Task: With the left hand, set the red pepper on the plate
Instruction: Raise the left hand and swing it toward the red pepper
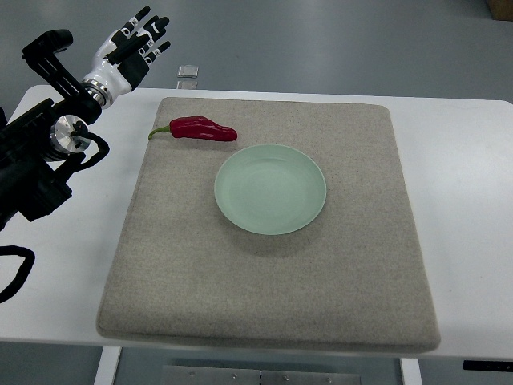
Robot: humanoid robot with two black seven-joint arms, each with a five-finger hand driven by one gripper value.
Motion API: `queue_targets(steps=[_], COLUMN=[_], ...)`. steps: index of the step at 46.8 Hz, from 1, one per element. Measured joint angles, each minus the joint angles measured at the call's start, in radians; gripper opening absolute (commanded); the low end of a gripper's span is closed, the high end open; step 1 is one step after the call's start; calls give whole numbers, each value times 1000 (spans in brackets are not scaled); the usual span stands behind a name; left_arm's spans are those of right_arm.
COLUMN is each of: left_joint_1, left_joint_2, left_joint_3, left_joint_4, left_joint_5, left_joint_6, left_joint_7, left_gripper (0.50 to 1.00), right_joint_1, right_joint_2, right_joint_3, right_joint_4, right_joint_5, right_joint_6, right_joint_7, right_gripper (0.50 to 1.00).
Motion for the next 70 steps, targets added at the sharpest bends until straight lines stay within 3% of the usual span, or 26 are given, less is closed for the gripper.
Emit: queue_targets(steps=[57, 70], left_joint_1=[-2, -2], left_joint_2=[6, 15], left_joint_3=[18, 19], left_joint_4=[-12, -15], left_joint_5=[25, 229], left_joint_6=[-2, 1], left_joint_7=[0, 0], left_gripper=[992, 988], right_joint_1=[1, 1], right_joint_2=[0, 0], right_joint_3=[0, 0], right_joint_4=[0, 0], right_joint_5=[0, 0], right_joint_6=[0, 0], right_joint_7=[0, 0], right_gripper=[928, 928])
